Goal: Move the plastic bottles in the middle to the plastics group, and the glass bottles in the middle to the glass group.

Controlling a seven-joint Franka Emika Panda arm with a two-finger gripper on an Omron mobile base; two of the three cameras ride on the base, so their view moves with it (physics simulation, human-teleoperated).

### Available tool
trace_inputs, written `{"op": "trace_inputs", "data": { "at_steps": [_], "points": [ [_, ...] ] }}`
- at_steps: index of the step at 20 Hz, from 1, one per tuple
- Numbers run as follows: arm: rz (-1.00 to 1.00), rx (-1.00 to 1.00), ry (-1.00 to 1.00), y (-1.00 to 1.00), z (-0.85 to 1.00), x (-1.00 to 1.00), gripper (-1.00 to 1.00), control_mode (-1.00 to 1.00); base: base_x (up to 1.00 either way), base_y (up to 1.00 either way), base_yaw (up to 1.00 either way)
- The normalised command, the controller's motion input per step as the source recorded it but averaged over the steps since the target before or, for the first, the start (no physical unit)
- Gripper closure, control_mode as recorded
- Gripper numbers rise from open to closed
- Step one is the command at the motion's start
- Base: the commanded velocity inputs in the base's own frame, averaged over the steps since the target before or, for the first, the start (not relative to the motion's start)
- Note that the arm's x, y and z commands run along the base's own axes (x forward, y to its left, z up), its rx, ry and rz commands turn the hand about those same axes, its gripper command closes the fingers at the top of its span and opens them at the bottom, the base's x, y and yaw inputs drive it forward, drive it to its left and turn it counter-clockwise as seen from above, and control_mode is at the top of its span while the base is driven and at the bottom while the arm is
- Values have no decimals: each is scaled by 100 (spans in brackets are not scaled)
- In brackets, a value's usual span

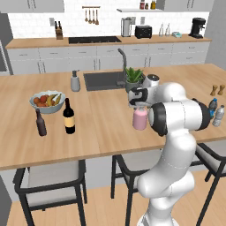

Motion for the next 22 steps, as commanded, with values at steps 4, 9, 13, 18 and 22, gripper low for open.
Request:
{"op": "trace_inputs", "data": {
  "at_steps": [4, 9, 13, 18, 22],
  "points": [
    [0, 2, -3, 0, 0, 4, -100, -100, 0, 0, 0],
    [0, 0, 0, 0, -6, 0, -100, -100, 0, 0, 0],
    [0, 0, -1, 0, -8, 0, 100, -100, 0, 0, 0],
    [0, 0, 0, 0, 0, 0, 100, -100, 0, 0, 0],
    [0, 0, 0, 0, 0, -2, 100, -100, 0, 0, 0]
  ]
}}
